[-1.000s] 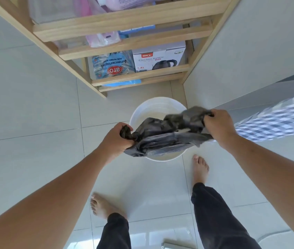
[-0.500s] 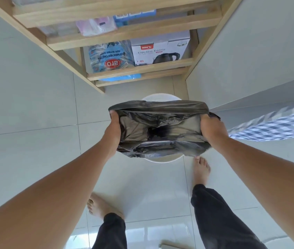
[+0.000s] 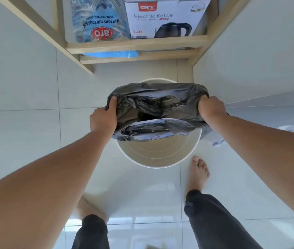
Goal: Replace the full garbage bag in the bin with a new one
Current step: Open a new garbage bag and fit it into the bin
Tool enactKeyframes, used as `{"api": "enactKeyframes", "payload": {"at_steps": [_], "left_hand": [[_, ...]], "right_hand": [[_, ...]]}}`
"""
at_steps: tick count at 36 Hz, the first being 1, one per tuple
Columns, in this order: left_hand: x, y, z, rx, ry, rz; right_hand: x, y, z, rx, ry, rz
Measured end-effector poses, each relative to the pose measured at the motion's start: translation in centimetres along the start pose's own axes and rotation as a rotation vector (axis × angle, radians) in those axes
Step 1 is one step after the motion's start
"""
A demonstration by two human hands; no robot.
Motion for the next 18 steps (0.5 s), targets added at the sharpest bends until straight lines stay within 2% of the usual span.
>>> {"api": "enactKeyframes", "payload": {"at_steps": [4,7,9,12,18], "left_hand": [[0.7,-2.0,-0.7,0.029,0.062,0.049],[1.0,-3.0,-0.7,0.124,0.160,0.119],[0.1,-3.6,-1.0,0.215,0.242,0.081],[-1.7,-4.4,-0.6,0.247,0.372,0.031],[-5.1,-5.3,0.7,0.202,0.358,-0.194]], "right_hand": [[0.3,-0.3,-1.8,0.135,-0.058,-0.052],[0.9,-0.6,-3.0,0.211,-0.158,-0.068],[1.1,-1.1,-3.5,0.216,-0.227,-0.084],[1.3,-1.6,-3.9,0.200,-0.305,-0.101],[4.1,-1.1,-4.3,0.173,-0.382,-0.070]]}}
Point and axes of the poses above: each hand's wrist, its own y-axis away from the middle knuckle, its own z-axis out of the back of the hand, x = y × z, the point moved 8 cm from there along -y, towards the middle knuckle, and after that the axes turned 5 degrees about -z, right-handed, at the moved point
